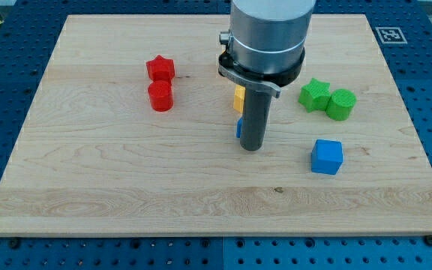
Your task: Slide blue triangle to center
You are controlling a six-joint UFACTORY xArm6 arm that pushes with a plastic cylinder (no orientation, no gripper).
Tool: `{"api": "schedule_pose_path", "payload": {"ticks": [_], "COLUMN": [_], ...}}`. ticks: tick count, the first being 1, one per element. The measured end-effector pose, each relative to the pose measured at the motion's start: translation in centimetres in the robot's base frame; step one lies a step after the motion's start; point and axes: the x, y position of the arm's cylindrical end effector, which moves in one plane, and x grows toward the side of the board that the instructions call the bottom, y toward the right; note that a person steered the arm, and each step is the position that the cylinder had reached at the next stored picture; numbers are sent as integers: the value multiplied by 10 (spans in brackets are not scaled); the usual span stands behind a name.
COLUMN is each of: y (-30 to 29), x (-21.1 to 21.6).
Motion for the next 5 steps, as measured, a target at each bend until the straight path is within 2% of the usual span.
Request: {"api": "schedule_pose_path", "payload": {"ticks": [3,4,5], "y": [-10,-4,28], "x": [-51,-41,-32]}}
